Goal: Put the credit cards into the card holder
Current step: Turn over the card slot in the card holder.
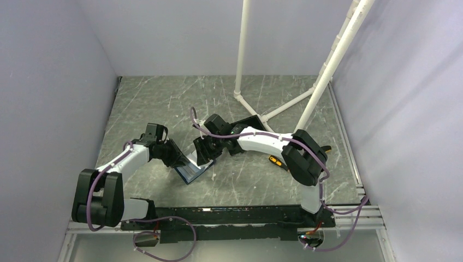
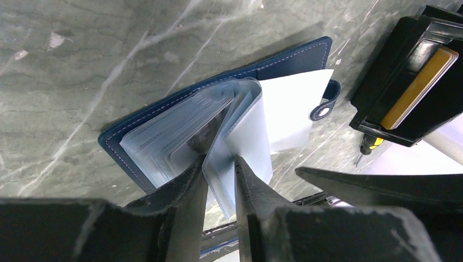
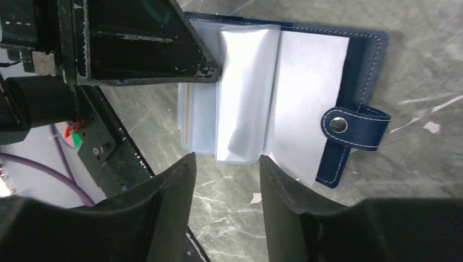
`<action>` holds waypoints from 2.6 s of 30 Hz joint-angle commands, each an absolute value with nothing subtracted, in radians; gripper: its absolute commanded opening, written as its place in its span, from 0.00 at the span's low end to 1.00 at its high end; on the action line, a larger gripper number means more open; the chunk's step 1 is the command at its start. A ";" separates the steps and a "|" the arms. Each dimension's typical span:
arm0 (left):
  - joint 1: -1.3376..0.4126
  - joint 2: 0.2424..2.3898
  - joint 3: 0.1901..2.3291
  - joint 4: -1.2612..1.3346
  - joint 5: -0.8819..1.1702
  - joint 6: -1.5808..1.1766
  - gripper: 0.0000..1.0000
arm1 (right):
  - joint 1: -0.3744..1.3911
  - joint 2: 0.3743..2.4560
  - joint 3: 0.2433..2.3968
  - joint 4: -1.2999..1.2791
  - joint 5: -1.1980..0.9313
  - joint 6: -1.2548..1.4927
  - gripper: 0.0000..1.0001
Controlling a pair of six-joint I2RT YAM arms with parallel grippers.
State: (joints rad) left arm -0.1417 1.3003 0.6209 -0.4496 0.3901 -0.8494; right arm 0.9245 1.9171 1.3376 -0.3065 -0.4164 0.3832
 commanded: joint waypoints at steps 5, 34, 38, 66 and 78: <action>-0.145 1.268 0.615 -0.462 0.361 -0.823 0.29 | 0.958 1.915 1.385 -0.323 -0.282 0.221 0.68; -0.146 1.256 0.612 -0.468 0.355 -0.821 0.29 | 1.043 2.041 1.489 -0.359 -0.131 0.180 0.52; -0.146 1.238 0.634 -0.522 0.326 -0.807 0.40 | 1.040 2.049 1.475 -0.348 -0.041 0.213 0.38; -0.179 1.294 0.605 -0.394 0.509 -0.828 0.15 | 0.937 1.988 1.376 -0.268 -0.231 0.492 0.26; -0.178 1.240 0.534 -0.529 0.296 -0.835 0.06 | 0.926 1.981 1.418 -0.423 0.030 0.313 0.56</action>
